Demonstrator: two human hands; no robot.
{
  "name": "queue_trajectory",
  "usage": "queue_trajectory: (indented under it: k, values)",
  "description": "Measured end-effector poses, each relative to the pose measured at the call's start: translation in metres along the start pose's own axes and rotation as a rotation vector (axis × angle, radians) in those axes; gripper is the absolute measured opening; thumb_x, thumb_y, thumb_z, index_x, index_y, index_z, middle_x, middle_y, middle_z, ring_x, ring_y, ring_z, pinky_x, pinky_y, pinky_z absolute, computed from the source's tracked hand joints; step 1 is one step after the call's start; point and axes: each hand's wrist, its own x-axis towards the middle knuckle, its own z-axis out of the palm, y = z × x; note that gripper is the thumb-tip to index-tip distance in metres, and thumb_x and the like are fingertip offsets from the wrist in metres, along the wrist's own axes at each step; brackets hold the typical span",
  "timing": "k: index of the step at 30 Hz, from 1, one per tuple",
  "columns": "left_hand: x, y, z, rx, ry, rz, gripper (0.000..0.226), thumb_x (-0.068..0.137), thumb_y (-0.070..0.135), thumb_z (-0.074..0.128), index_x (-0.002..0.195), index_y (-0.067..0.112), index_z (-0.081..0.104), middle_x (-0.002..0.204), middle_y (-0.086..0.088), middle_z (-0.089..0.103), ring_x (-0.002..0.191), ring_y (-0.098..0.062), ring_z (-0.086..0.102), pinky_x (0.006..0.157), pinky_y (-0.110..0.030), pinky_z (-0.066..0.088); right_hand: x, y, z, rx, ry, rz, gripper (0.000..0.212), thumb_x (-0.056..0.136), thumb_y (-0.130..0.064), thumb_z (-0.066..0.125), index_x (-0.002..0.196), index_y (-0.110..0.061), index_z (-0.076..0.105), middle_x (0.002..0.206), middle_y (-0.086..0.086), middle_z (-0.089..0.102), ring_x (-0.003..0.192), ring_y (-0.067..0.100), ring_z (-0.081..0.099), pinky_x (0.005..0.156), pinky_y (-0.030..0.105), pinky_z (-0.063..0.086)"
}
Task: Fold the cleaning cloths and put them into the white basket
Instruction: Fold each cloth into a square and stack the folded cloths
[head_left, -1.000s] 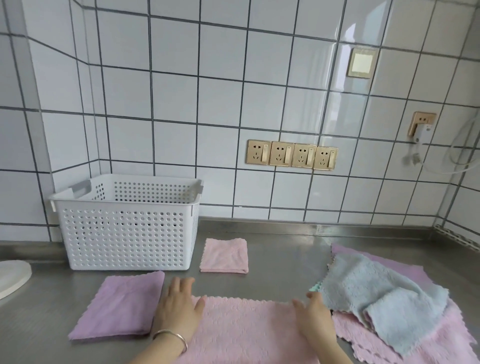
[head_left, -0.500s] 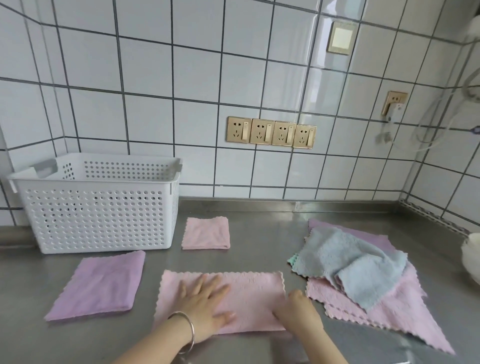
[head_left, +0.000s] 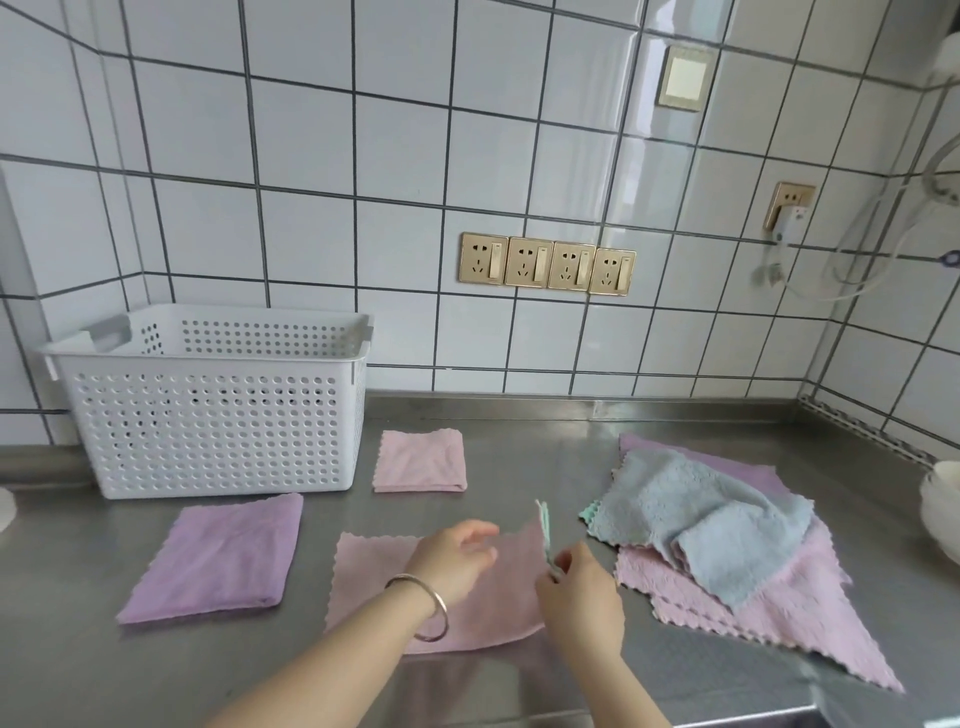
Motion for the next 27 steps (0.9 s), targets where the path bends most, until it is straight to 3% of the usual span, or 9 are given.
queue_trajectory:
  k: [3,6,8,11,14,18,21,23,27]
  values:
    - [-0.004,0.015,0.009,-0.058,0.028,0.035,0.022,0.089,0.029,0.056,0.108,0.025,0.067,0.107,0.011,0.066,0.101,-0.007,0.058,0.091,-0.019,0.041,-0.011,-0.012,0.008,0.008,0.123,-0.138,0.013,0.081,-0.017,0.053,0.084,-0.023,0.042,0.095,-0.001,0.062,0.089,0.028,0.061,0.062,0.028,0.032]
    - [0.001,0.015,0.009,-0.108,0.120,-0.047,0.026,0.085,0.038,0.055,0.072,0.019,0.066,0.076,-0.001,0.065,0.077,-0.018,0.058,0.083,-0.033,0.052,-0.021,-0.023,0.023,0.074,0.216,-0.332,0.020,0.069,-0.009,0.067,0.074,-0.018,0.049,0.078,0.000,0.060,0.072,0.030,0.061,0.052,0.028,0.030]
    - [0.003,0.013,0.003,-0.105,0.178,-0.124,0.034,0.085,0.040,0.053,0.062,0.015,0.058,0.073,-0.011,0.063,0.073,-0.023,0.055,0.072,-0.027,0.047,-0.023,-0.027,0.035,0.054,0.222,-0.517,0.031,0.050,-0.006,0.074,0.068,-0.018,0.053,0.066,-0.003,0.057,0.059,0.024,0.056,0.047,0.026,0.033]
    - [0.003,0.005,-0.012,-0.134,0.255,-0.191,0.041,0.086,0.040,0.047,0.057,0.012,0.053,0.075,-0.019,0.059,0.075,-0.027,0.053,0.066,-0.029,0.035,-0.028,-0.033,0.046,0.023,0.226,-0.714,0.037,0.045,-0.011,0.068,0.072,-0.027,0.047,0.068,-0.007,0.055,0.066,0.014,0.044,0.056,0.026,0.031]
    - [0.002,-0.006,-0.019,-0.203,0.290,-0.237,0.041,0.096,0.027,0.039,0.081,-0.002,0.064,0.092,-0.029,0.064,0.085,-0.034,0.058,0.068,-0.033,0.038,-0.037,-0.037,0.054,0.023,0.177,-0.775,0.043,0.047,-0.011,0.065,0.080,-0.030,0.044,0.080,-0.008,0.058,0.073,0.012,0.040,0.060,0.025,0.034]
    - [0.000,-0.023,-0.023,-0.295,0.357,-0.300,0.034,0.098,0.024,0.040,0.098,0.002,0.065,0.098,-0.017,0.067,0.087,-0.030,0.058,0.070,-0.030,0.040,-0.039,-0.033,0.070,0.024,0.035,-0.639,0.070,0.051,0.002,0.067,0.113,-0.027,0.051,0.120,-0.001,0.061,0.100,0.019,0.060,0.064,0.021,0.053]
    - [0.002,-0.037,-0.029,-0.241,0.448,-0.356,0.037,0.090,0.035,0.043,0.106,0.011,0.065,0.106,-0.016,0.066,0.096,-0.034,0.061,0.081,-0.028,0.046,-0.044,-0.037,0.067,0.039,-0.064,-0.594,0.071,0.079,0.005,0.043,0.142,-0.028,0.035,0.153,-0.006,0.026,0.138,0.011,0.030,0.092,0.024,0.045]
    - [0.001,-0.044,-0.033,-0.275,0.511,-0.367,0.035,0.085,0.036,0.047,0.114,0.019,0.059,0.113,-0.015,0.064,0.101,-0.034,0.060,0.091,-0.032,0.047,-0.045,-0.038,0.065,0.051,-0.119,-0.613,0.070,0.084,0.004,0.034,0.146,-0.028,0.027,0.157,-0.008,0.014,0.142,0.007,0.017,0.101,0.021,0.036]
    - [-0.008,-0.047,-0.041,-0.380,0.587,-0.377,0.032,0.088,0.018,0.056,0.120,0.015,0.053,0.097,-0.007,0.062,0.090,-0.026,0.059,0.079,-0.026,0.042,-0.047,-0.036,0.080,0.013,-0.141,-0.658,0.078,0.071,-0.007,0.015,0.147,-0.021,0.028,0.157,-0.006,0.014,0.144,0.009,0.016,0.104,0.019,0.033]
